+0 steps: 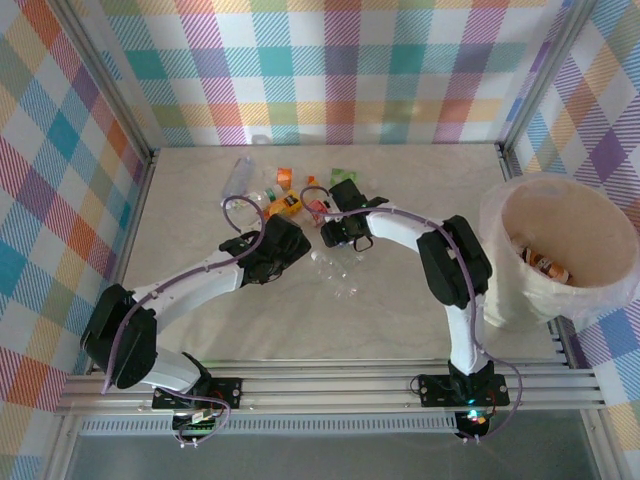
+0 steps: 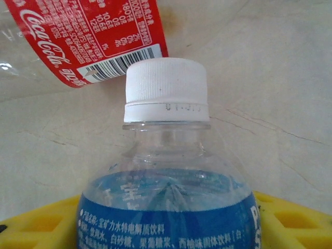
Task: Put the plastic bottles in the bin
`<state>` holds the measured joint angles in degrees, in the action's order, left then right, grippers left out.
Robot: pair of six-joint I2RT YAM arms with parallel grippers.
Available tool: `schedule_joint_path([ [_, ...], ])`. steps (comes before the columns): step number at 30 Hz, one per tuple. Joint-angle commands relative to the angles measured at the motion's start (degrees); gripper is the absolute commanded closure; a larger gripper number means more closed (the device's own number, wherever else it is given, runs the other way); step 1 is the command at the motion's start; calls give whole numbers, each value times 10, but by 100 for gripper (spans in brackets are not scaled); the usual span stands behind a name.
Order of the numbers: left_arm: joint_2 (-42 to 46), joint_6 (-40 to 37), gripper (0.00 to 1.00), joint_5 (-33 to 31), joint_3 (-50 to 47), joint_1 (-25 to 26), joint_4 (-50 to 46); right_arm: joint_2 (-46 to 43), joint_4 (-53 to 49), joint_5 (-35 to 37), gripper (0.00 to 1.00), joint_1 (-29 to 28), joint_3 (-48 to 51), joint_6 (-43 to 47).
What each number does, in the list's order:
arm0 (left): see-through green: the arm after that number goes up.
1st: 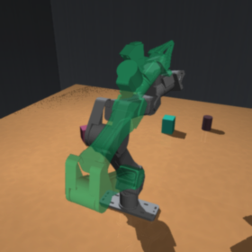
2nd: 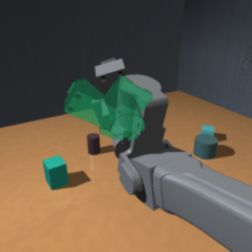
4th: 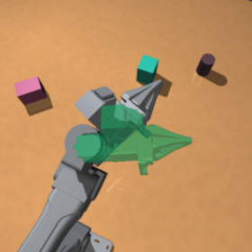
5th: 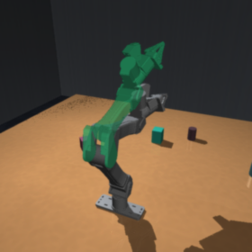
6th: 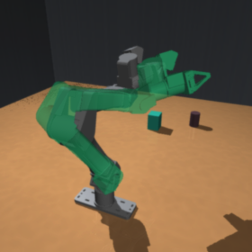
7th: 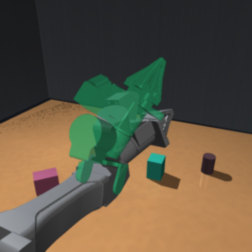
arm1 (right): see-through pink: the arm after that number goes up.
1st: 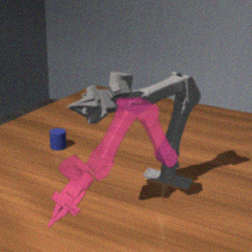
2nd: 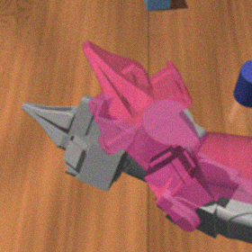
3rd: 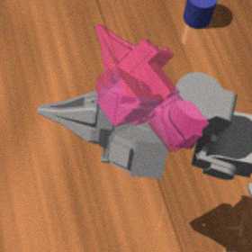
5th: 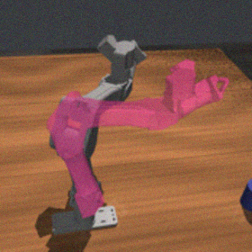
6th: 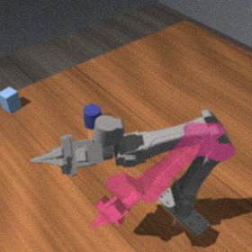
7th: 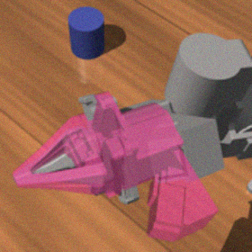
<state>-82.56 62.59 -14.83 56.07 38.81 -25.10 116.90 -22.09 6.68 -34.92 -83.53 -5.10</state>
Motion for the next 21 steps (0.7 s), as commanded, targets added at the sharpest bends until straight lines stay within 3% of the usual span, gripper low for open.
schedule_joint_path([
  [1, -8, 10, 0, 10, 5, -3, 9, -69, 15, 20, 43, -3, 19, 1],
  [5, -6, -8, 0, 26, 0, -3, 40, -119, 19, 26, 45, -3, 39, 2],
  [15, 36, -156, 0, 108, -25, 0, 208, -242, 31, 56, 45, 0, 78, -1],
  [21, 66, -265, 0, 198, -31, 3, 270, -298, -3, 42, 45, 15, 68, -10],
])
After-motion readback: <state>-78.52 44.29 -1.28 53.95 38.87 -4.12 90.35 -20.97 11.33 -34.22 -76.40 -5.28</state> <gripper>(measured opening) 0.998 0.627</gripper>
